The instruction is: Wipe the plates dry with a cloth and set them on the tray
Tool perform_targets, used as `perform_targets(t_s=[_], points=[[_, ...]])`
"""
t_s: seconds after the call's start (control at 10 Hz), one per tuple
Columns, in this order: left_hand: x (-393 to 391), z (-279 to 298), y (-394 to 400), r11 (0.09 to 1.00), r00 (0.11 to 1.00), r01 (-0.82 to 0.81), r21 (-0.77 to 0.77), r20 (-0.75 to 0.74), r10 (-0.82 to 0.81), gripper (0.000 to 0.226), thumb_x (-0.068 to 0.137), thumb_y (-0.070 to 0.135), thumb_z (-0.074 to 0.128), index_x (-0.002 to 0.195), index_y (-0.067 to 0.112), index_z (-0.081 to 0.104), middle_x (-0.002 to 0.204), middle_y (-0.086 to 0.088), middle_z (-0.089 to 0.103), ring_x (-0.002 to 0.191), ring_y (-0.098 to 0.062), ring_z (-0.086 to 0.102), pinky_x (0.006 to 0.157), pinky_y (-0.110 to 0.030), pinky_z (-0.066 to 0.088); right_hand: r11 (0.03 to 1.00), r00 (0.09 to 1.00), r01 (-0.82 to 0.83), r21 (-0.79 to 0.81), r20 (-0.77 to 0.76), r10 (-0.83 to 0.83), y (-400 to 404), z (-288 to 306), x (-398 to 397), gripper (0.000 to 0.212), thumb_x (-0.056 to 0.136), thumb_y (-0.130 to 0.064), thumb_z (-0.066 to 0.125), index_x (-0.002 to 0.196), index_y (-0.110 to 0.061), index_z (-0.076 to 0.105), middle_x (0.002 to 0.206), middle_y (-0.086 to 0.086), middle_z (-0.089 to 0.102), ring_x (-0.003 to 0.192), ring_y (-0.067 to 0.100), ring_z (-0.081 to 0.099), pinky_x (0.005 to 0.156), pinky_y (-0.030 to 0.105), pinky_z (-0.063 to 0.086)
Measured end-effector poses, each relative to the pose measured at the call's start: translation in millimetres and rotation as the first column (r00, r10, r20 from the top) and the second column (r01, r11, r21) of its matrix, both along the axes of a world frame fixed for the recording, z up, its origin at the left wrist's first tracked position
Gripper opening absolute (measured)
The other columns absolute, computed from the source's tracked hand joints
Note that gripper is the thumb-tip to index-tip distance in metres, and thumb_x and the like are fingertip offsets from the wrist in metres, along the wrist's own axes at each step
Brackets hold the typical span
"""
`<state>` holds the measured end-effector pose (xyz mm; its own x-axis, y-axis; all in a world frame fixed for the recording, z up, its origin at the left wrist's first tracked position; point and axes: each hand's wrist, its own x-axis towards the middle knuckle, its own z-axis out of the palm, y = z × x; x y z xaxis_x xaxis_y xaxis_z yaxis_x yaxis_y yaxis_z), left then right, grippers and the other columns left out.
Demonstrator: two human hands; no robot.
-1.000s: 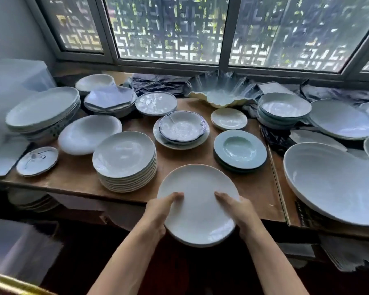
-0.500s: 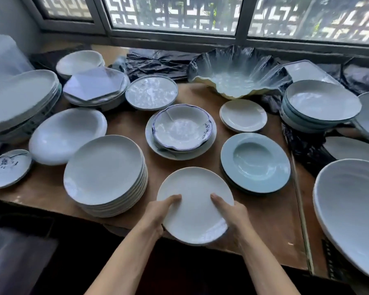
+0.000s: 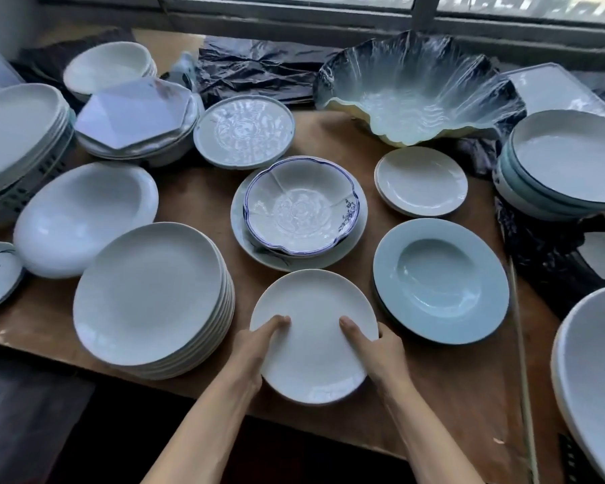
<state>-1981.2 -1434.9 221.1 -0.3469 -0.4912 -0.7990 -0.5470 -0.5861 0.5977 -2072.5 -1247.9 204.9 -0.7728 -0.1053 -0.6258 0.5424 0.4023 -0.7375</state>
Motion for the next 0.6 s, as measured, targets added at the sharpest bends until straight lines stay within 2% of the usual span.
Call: perform_targets(t_s=[0.1, 0.3, 0.4, 0.5, 0.6], points=[[0.3, -1.9, 1.0, 1.0, 1.0, 0.007, -0.029, 0.002, -0.007, 0.037, 0.07, 0.028, 0.086, 0.099, 0.009, 0.075, 0.087, -0.007, 0.079, 0.086, -0.028, 0.074, 0.074, -0.039, 0.061, 0.999, 1.0, -0.016, 0.03, -0.021, 0.017, -0.6, -1.2, -1.4, 0.059, 0.073, -0.057, 0.085, 0.112, -0.015, 0.073, 0.101, 0.0, 0.077, 0.093, 0.02, 0.073, 0.089, 0.047, 0.06], [1.0, -1.9, 1.8, 0.991, 0.998, 0.058, -0.12, 0.028, -0.055, 0.039, 0.072, 0.032, 0.086, 0.103, 0.014, 0.073, 0.093, -0.004, 0.078, 0.089, -0.024, 0.073, 0.083, -0.041, 0.06, 0.985, 0.993, -0.09, 0.146, -0.058, 0.099, -4.6, 2.0, -4.7, 0.061, 0.076, -0.065, 0.077, 0.113, -0.017, 0.071, 0.105, 0.001, 0.074, 0.099, 0.022, 0.069, 0.092, 0.043, 0.056], [1.2, 9.0, 1.5, 0.918, 0.977, 0.212, -0.334, 0.076, -0.198, 0.049, 0.076, 0.031, 0.082, 0.118, 0.017, 0.063, 0.109, -0.002, 0.07, 0.1, -0.022, 0.067, 0.092, -0.044, 0.055, 0.977, 0.978, -0.106, 0.187, -0.156, 0.136, -8.2, 13.2, 2.3, 0.062, 0.085, -0.055, 0.074, 0.131, -0.016, 0.062, 0.124, 0.007, 0.064, 0.118, 0.027, 0.06, 0.104, 0.044, 0.048], [3.2, 19.1, 0.0, 0.788, 0.936, 0.348, -0.507, 0.143, -0.321, 0.049, 0.078, 0.027, 0.077, 0.123, 0.021, 0.057, 0.116, 0.001, 0.064, 0.108, -0.021, 0.061, 0.097, -0.042, 0.05, 0.973, 0.946, -0.109, 0.205, -0.278, 0.164, -8.6, 24.0, 7.2, 0.059, 0.09, -0.039, 0.073, 0.139, -0.013, 0.055, 0.134, 0.008, 0.057, 0.127, 0.027, 0.052, 0.11, 0.043, 0.041], [12.2, 32.3, -0.2, 0.682, 0.921, 0.365, -0.634, 0.137, -0.365, 0.049, 0.081, 0.02, 0.072, 0.128, 0.021, 0.055, 0.125, 0.002, 0.059, 0.118, -0.018, 0.055, 0.103, -0.037, 0.044, 0.974, 0.896, -0.08, 0.213, -0.413, 0.164, -9.2, 41.6, 13.6, 0.056, 0.094, -0.029, 0.069, 0.144, -0.013, 0.052, 0.14, 0.006, 0.054, 0.133, 0.023, 0.048, 0.114, 0.036, 0.037]])
